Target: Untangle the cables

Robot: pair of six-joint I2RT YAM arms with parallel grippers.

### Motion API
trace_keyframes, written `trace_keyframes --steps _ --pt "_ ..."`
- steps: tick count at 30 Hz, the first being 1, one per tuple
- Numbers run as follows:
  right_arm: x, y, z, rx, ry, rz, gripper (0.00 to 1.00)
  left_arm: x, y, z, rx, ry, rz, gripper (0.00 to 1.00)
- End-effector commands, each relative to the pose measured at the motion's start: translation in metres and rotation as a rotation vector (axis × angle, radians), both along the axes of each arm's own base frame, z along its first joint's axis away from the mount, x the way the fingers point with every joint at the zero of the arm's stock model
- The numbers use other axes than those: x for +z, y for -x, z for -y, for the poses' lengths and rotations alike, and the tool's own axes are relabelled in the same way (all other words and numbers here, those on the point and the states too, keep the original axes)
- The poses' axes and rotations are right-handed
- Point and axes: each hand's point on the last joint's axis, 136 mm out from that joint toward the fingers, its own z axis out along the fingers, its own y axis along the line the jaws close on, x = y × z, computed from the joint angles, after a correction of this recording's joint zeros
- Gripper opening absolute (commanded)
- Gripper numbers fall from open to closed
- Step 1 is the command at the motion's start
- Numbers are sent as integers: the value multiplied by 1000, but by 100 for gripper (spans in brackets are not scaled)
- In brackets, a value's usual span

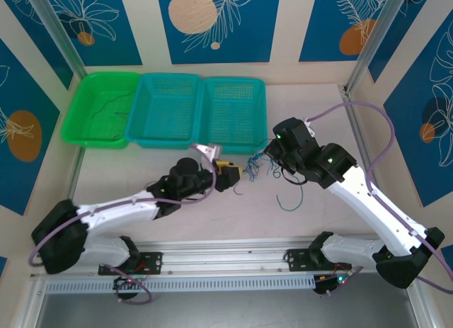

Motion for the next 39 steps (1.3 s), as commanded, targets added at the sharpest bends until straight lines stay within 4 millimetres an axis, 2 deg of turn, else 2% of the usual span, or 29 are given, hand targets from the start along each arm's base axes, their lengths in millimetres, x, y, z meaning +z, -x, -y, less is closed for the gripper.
trace_keyframes --steps 1,8,11,12,17,18,20,23,26,28,29,30,32,35,37,39 --pt "9 1 5 -89 -48 -2 0 31 0 31 -77 138 15 53" --pt "13 3 0 -81 -75 -1 0 15 -9 69 -158 129 -29 53" --pt "12 4 -2 -77 -84 -9 0 8 -15 77 -155 122 -39 51" --pt "12 5 -2 -77 -85 -12 0 4 -17 79 -153 109 -45 46" --pt "11 4 11 -126 -39 1 0 -3 -19 79 -142 95 -59 6" --pt "10 3 17 -142 -19 6 0 -3 -19 77 -137 89 -58 1" --pt "4 -1 35 -195 51 11 0 -3 -17 70 -120 79 -53 0" --pt "-23 -4 81 -325 141 -49 0 -2 -15 51 -85 65 -54 0" --pt "-71 -9 124 -413 107 -140 0 -6 -17 20 -20 34 -60 0" --pt "-102 -10 144 -435 18 -178 0 -10 -22 -3 37 6 -65 0" --pt "-114 -14 146 -402 -30 -176 0 -13 -24 -13 57 -9 -70 0" --pt "-118 -19 142 -346 -70 -156 0 -15 -25 -19 67 -20 -73 0" --pt "-124 -25 118 -166 -136 -116 7 -20 -24 -24 54 -45 -74 0" --pt "-128 -21 74 82 -183 -73 18 -37 -20 -17 1 -88 -94 0" --pt "-129 -12 65 133 -174 -76 32 -52 -19 -12 -20 -106 -119 0" --pt "-126 -4 64 155 -164 -74 47 -67 -19 -11 -22 -126 -144 0"
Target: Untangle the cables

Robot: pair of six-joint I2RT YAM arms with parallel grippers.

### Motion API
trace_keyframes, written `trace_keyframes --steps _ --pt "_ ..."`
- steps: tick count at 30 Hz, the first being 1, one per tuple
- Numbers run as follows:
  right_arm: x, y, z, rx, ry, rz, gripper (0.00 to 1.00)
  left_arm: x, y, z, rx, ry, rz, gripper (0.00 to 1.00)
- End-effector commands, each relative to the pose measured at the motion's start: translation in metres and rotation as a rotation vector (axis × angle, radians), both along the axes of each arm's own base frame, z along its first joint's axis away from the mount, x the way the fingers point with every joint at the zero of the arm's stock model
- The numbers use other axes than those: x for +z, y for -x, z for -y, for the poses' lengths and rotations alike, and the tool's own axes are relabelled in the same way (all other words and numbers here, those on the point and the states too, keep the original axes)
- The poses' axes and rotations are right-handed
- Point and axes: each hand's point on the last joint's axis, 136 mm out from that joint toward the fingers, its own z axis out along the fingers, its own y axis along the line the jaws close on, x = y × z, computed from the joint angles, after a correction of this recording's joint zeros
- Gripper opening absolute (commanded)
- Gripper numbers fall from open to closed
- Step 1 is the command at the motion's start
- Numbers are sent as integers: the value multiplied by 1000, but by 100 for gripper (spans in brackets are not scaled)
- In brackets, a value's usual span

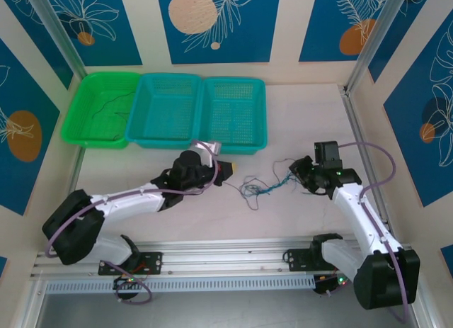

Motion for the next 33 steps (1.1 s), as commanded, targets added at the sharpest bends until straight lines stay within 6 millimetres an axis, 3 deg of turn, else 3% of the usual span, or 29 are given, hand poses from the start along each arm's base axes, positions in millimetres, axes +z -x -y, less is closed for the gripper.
trace_keyframes --steps 1,5,9,12,15,17,21,28,33 --pt "27 3 -21 174 -34 138 48 -35 7 1 -38 -69 -48 0" --pt "37 15 -23 200 -24 168 49 -41 11 4 -69 -66 -42 0" --pt "26 23 -17 203 64 126 53 -33 27 17 -178 -99 29 0" --pt "15 22 -21 217 47 92 55 -26 46 35 -277 -106 88 21" --pt "7 19 -24 201 36 46 70 -25 50 48 -293 -111 93 48" --pt "-3 17 -21 159 35 -5 77 -29 49 55 -289 -132 92 54" --pt "-16 5 -16 119 28 -54 78 -30 50 73 -307 -146 114 61" --pt "-19 -21 -22 80 -61 -61 77 -58 -15 65 -4 -379 12 68" --pt "-9 -19 -26 103 -44 -33 76 -64 -56 45 131 -504 -1 73"
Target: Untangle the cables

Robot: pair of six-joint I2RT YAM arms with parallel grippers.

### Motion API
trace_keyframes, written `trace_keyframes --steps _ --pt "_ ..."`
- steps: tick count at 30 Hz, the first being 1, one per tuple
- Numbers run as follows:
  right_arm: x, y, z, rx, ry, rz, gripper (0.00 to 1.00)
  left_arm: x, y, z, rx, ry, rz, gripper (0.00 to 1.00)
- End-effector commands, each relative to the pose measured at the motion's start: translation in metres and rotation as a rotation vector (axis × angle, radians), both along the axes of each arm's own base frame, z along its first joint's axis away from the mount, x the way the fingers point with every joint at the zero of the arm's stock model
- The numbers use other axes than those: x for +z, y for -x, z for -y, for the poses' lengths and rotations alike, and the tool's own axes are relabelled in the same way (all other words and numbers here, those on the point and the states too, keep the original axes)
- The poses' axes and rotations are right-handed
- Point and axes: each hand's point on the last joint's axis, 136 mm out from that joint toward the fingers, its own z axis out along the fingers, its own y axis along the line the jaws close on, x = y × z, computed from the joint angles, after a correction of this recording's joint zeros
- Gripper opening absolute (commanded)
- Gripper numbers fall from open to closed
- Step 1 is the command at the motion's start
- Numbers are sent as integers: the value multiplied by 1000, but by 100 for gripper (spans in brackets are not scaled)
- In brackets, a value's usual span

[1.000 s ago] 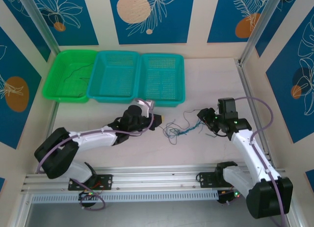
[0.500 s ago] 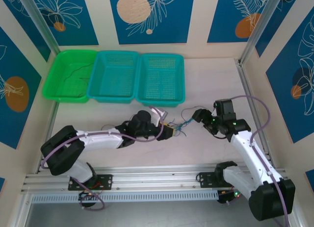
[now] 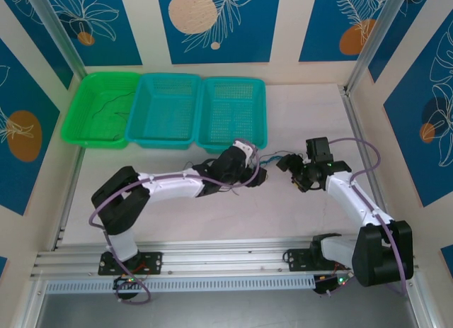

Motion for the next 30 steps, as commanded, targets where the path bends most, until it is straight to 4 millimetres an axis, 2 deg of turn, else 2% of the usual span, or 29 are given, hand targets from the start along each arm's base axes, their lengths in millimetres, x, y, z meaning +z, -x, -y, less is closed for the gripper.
trace_keyframes --steps 1,4,7,11,13,14,17,20,25,28,30 --pt "22 -5 -8 19 -24 62 76 -17 -32 -29 135 -180 -8 73" --pt "23 1 -9 28 -20 70 76 -26 -43 -27 106 -253 -32 69" --pt "24 7 -9 29 -15 75 76 -34 -45 -15 49 -263 -67 68" --pt "29 10 -8 24 -20 86 75 -49 -50 -11 37 -320 -111 64" --pt "33 11 -8 25 -24 96 75 -54 -51 -5 18 -312 -117 53" --pt "34 11 -9 26 -24 101 75 -55 -50 -3 11 -302 -124 44" --pt "36 10 -9 16 -26 104 75 -55 -47 3 -11 -276 -144 0" --pt "32 8 -13 12 -33 96 75 -41 -40 8 -35 -211 -146 0" --pt "22 1 -35 44 -79 62 76 9 -18 12 -96 -38 -98 0" --pt "16 -10 -48 50 -150 40 76 24 -7 8 -117 12 -83 0" --pt "10 -18 -54 56 -174 26 76 23 1 5 -129 21 -86 0"
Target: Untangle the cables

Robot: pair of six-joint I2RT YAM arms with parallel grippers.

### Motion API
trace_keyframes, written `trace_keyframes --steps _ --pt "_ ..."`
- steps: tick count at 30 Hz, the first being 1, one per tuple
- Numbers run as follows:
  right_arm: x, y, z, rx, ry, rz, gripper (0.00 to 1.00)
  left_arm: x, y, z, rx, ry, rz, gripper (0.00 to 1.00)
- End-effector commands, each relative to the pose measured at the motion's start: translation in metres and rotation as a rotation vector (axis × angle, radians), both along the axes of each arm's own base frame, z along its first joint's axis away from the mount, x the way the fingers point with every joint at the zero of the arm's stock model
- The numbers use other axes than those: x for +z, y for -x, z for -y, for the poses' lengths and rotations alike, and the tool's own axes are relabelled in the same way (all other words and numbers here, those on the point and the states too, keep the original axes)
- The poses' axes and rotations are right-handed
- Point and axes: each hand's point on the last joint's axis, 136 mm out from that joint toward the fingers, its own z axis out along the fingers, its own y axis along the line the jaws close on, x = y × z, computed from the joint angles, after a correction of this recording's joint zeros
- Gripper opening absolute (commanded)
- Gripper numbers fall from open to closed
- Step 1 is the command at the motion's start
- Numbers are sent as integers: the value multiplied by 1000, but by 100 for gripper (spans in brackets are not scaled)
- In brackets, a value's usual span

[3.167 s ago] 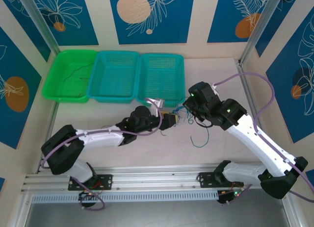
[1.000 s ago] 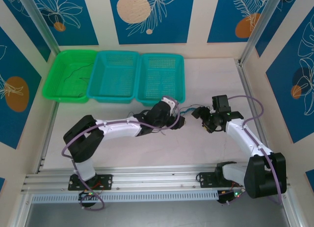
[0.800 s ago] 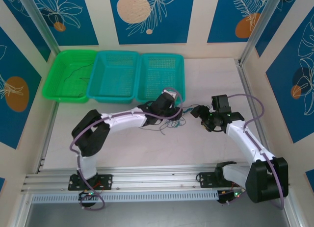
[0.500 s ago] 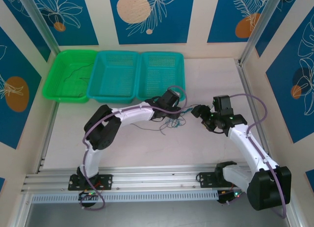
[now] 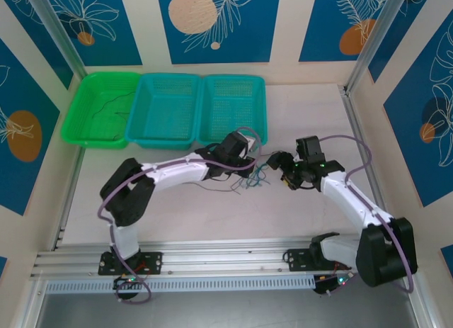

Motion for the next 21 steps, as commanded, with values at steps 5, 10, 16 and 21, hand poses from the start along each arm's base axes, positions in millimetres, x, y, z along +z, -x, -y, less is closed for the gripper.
trace_keyframes --steps 5,10,16,21 --pt "-4 -31 -22 22 -96 -10 78 23 27 8 -88 126 7 0" --pt "-20 -41 -33 43 -110 -41 77 33 38 9 -123 152 23 0" --pt "-53 -52 -30 19 -48 -93 68 48 43 3 -127 178 54 0" --pt "-65 -63 -17 -7 21 -95 46 65 53 -9 -141 203 87 0"
